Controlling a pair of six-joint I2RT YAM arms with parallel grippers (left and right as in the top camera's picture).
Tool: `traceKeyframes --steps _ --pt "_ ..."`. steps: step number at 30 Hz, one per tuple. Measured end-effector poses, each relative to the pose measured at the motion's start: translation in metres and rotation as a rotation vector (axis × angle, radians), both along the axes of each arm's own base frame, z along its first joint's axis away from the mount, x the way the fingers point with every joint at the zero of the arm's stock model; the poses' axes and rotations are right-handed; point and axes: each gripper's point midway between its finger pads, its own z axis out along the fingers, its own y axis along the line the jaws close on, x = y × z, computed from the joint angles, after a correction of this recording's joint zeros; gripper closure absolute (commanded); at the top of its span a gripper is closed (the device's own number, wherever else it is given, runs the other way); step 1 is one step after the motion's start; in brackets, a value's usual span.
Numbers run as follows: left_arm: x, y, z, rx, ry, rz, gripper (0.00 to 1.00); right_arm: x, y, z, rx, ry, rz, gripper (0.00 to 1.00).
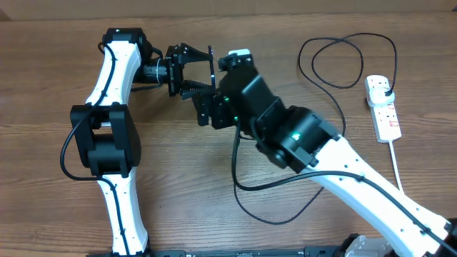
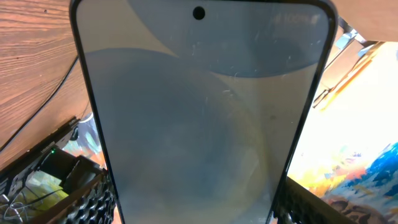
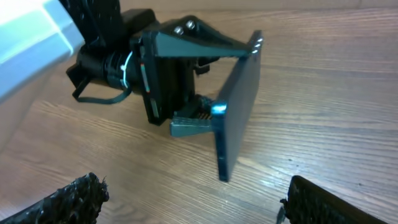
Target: Plug charger to phone and switch on socket
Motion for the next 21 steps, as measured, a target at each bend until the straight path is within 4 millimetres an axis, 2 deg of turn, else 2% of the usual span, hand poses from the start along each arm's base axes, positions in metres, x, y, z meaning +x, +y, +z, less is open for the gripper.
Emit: traceKeyframes --steps 4,7,11,12,14,16,17,18,21 --pt "0.0 0.0 0.0 0.0 0.0 0.0 0.28 0.003 0.008 -0.016 -0.056 -0.018 -0.059 0.05" --pt "0.0 0.0 0.0 0.0 0.0 0.0 0.28 0.017 -0.001 -0.017 -0.091 -0.067 -0.139 0.05" --pt "0.0 0.0 0.0 0.0 0.0 0.0 0.28 0.03 0.002 -0.023 -0.121 -0.107 -0.165 0.02" --pt "0.0 0.0 0.0 0.0 0.0 0.0 0.28 0.033 0.005 -0.029 -0.137 -0.108 -0.164 0.04" --pt "0.0 0.0 0.0 0.0 0.0 0.0 0.28 0.037 0.009 -0.037 -0.152 -0.11 -0.165 0.1" --pt "0.0 0.0 0.0 0.0 -0.001 0.0 0.28 0.042 0.011 -0.05 -0.184 -0.105 -0.17 0.3" --pt "0.0 0.0 0.0 0.0 0.0 0.0 0.28 0.043 0.011 -0.055 -0.195 -0.102 -0.179 0.33" --pt "0.0 0.0 0.0 0.0 0.0 0.0 0.28 0.045 0.01 -0.057 -0.202 -0.104 -0.185 0.4" --pt "0.0 0.0 0.0 0.0 0.0 0.0 0.28 0.048 0.009 -0.055 -0.214 -0.123 -0.196 0.43"
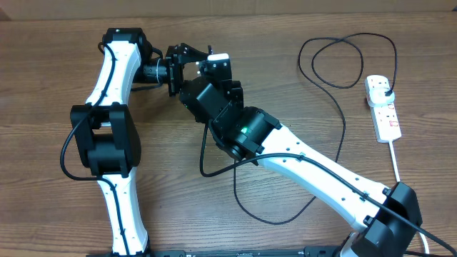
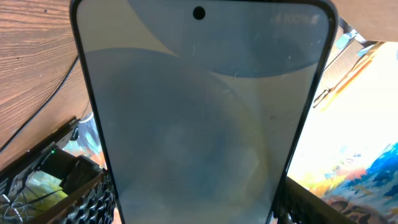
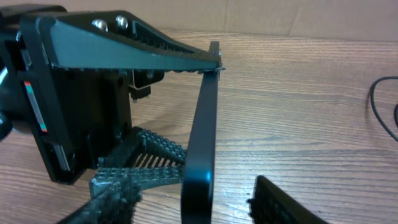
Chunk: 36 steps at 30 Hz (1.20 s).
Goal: Plug charger to phone and switch on socket
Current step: 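Bring the right gripper up toward the phone held by the left gripper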
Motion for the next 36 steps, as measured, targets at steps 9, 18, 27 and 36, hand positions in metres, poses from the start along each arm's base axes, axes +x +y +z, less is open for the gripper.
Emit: traceKeyframes --steps 9,18,27,36 --pt "0.0 0.0 0.0 0.0 0.0 0.0 0.28 0.0007 -0.001 0.0007 -0.004 -0.006 -0.005 0.5" --pt "0.0 0.0 0.0 0.0 0.0 0.0 0.27 0.0035 0.0025 0.0049 0.015 -0.024 -0.003 0.55" --pt "0.0 0.0 0.0 0.0 0.0 0.0 0.27 0.005 0.0059 -0.004 0.007 -0.01 0.0 0.6" --pt "0.0 0.0 -0.0001 0.0 0.0 0.0 0.28 0.0056 0.0062 -0.0032 0.01 -0.014 -0.001 0.62"
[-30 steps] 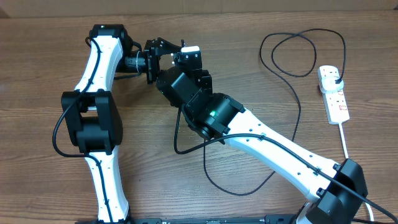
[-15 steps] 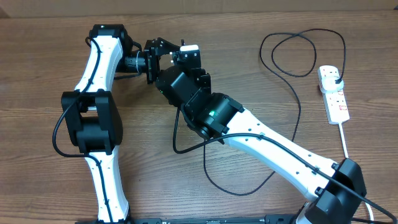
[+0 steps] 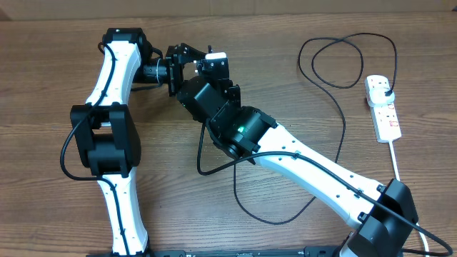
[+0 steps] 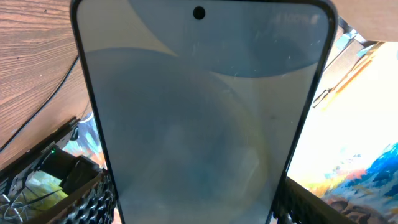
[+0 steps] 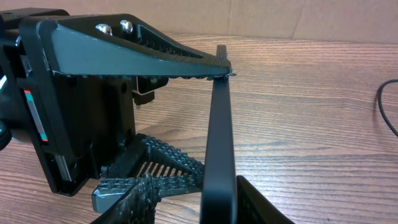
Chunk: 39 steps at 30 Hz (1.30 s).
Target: Plug charger to phone and switch on socket
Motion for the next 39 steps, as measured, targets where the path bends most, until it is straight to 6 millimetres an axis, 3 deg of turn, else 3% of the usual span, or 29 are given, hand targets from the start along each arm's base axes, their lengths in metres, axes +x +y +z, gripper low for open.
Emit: traceKeyframes --steps 26,33,39 --pt "0.0 0.0 0.0 0.0 0.0 0.0 0.27 0.0051 -0.0053 -0.0021 -0.023 -0.017 -0.033 0.76" --pt "0.0 0.0 0.0001 0.0 0.0 0.0 0.25 0.0065 -0.0062 -0.0023 -0.026 -0.023 -0.04 0.93" --pt "0.0009 0.0023 0.0001 0.0 0.001 0.006 0.23 0.0086 -0.0093 -0.002 -0.03 -0.028 -0.054 0.96"
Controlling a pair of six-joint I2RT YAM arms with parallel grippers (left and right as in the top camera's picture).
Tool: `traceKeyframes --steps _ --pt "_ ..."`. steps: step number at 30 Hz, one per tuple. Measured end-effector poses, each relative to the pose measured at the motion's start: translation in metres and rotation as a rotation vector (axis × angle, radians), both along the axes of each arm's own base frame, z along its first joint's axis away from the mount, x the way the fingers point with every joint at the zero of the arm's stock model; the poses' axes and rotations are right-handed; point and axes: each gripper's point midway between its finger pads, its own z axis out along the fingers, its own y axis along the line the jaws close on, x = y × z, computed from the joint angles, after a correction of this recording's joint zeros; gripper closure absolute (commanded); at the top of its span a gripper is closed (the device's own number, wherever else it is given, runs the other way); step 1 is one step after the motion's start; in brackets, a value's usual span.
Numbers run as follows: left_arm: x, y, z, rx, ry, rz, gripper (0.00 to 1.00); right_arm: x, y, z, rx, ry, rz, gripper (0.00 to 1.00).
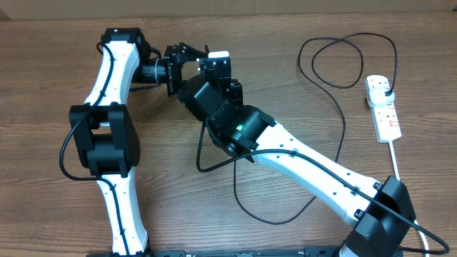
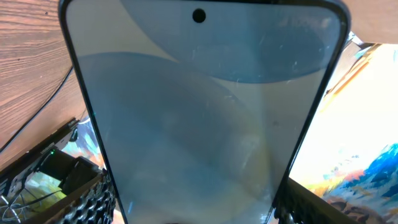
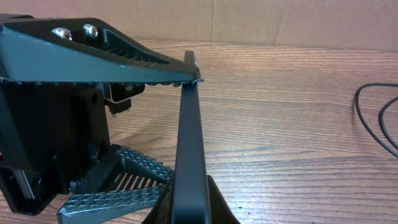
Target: Plug charger to phone and switch on socket
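The black phone (image 2: 199,118) fills the left wrist view, screen up, punch-hole camera at the top. My left gripper (image 2: 199,214) is shut on its long sides, and its ribbed fingers (image 2: 93,199) show at both lower corners. In the right wrist view the phone (image 3: 188,137) stands edge-on between the left gripper's two fingers (image 3: 93,59). My right gripper (image 3: 189,211) is shut on the phone's near end. The black charger cable (image 1: 341,135) loops across the table from the white socket strip (image 1: 382,107). Its plug end is hidden.
Overhead, the right arm (image 1: 300,157) crosses the middle of the wooden table (image 1: 43,214) diagonally, and the left arm (image 1: 107,135) stands at the left. Cable loops (image 1: 271,214) lie under the right arm. A cardboard wall (image 3: 280,18) runs along the far edge.
My right gripper's fingers were apart on either side of the phone's edge and now press on it. The phone looks slightly larger and shifted in the left wrist view.
My left gripper held the phone off the table throughout. My right gripper first stood open some way from the phone. Later it was close, fingers apart around the phone's edge, then closer still. Now it is shut on the phone.
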Motion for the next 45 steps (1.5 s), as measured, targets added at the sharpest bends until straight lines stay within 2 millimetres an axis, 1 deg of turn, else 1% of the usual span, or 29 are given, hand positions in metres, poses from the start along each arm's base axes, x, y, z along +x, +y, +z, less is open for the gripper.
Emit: traceKeyframes --steps 2,3,7,8,10,12,13,14,16,18,20,21,22,23,24,27,28,30,32,34,36,37,41,43,45 --pt "0.0 0.0 0.0 0.0 0.0 0.0 0.19 0.0 -0.001 0.0 0.012 -0.002 -0.018 0.96" --pt "0.0 0.0 0.0 0.0 0.0 -0.001 0.16 0.0 -0.001 0.001 0.027 -0.004 -0.033 0.96" --pt "0.001 0.0 0.003 -0.015 -0.001 0.006 0.04 0.004 -0.004 0.004 0.166 -0.002 -0.135 0.96" --pt "0.001 0.0 0.003 -0.018 -0.002 0.007 0.0 0.006 -0.007 0.006 0.228 0.002 -0.18 0.96" --pt "0.002 0.0 0.004 -0.02 -0.003 0.008 0.0 0.009 -0.014 0.012 0.34 0.004 -0.262 0.96" --pt "0.002 0.0 0.004 -0.021 -0.004 0.008 0.0 0.015 -0.026 0.022 0.525 0.005 -0.395 0.96" --pt "0.002 0.0 0.004 -0.021 -0.004 0.008 0.03 0.017 -0.031 0.026 0.603 0.006 -0.449 0.96" --pt "0.002 0.0 0.004 -0.021 -0.002 0.008 0.05 0.019 -0.036 0.029 0.738 0.014 -0.539 0.96" --pt "0.002 0.0 0.004 -0.021 0.002 0.009 0.07 0.019 -0.035 0.029 0.893 0.046 -0.625 0.95" --pt "0.005 0.0 0.003 -0.022 -0.018 0.009 0.07 0.014 -0.024 0.025 1.054 0.128 -0.692 0.92" --pt "0.009 0.0 0.002 -0.023 -0.056 0.009 0.07 0.01 -0.016 0.021 1.142 0.196 -0.73 0.92" --pt "0.011 -0.001 0.002 -0.024 -0.077 0.009 0.1 0.006 -0.013 0.016 1.183 0.246 -0.766 0.92" --pt "0.014 -0.001 0.001 -0.025 -0.106 0.009 0.12 0.002 -0.013 0.01 1.207 0.283 -0.804 0.92" --pt "0.015 -0.001 0.001 -0.025 -0.112 0.009 0.17 -0.002 -0.013 0.006 1.225 0.309 -0.84 0.95" --pt "0.016 -0.001 0.001 -0.026 -0.123 0.009 0.18 -0.005 -0.013 0.003 1.245 0.333 -0.874 0.96" --pt "0.016 -0.004 0.0 -0.026 -0.125 0.002 0.28 -0.003 -0.01 0.006 1.287 0.337 -0.876 0.96" --pt "0.015 -0.007 0.0 -0.026 -0.129 -0.005 0.34 -0.001 -0.01 0.007 1.291 0.327 -0.876 0.96" --pt "0.014 -0.01 -0.002 -0.016 -0.126 -0.014 0.36 0.0 -0.012 0.008 1.291 0.312 -0.881 0.96" --pt "0.015 -0.012 -0.009 0.025 -0.129 -0.028 0.36 0.002 -0.015 0.009 1.293 0.291 -0.885 0.96" --pt "0.016 -0.014 -0.015 0.055 -0.119 -0.035 0.39 0.002 -0.016 0.01 1.293 0.283 -0.888 0.96" --pt "0.017 -0.013 -0.018 0.073 -0.083 -0.034 0.47 0.003 -0.018 0.01 1.292 0.268 -0.892 0.96" --pt "0.017 -0.013 -0.018 0.077 -0.062 -0.033 0.49 0.004 -0.018 0.01 1.291 0.262 -0.893 0.96" --pt "0.016 -0.014 -0.017 0.07 0.014 -0.028 0.48 0.006 -0.017 0.003 1.277 0.257 -0.902 0.96" --pt "0.017 -0.014 -0.014 0.058 0.041 -0.025 0.48 0.009 -0.016 -0.007 1.257 0.258 -0.913 0.96" --pt "0.017 -0.014 -0.013 0.053 0.051 -0.023 0.5 0.011 -0.014 -0.012 1.252 0.257 -0.916 0.96"
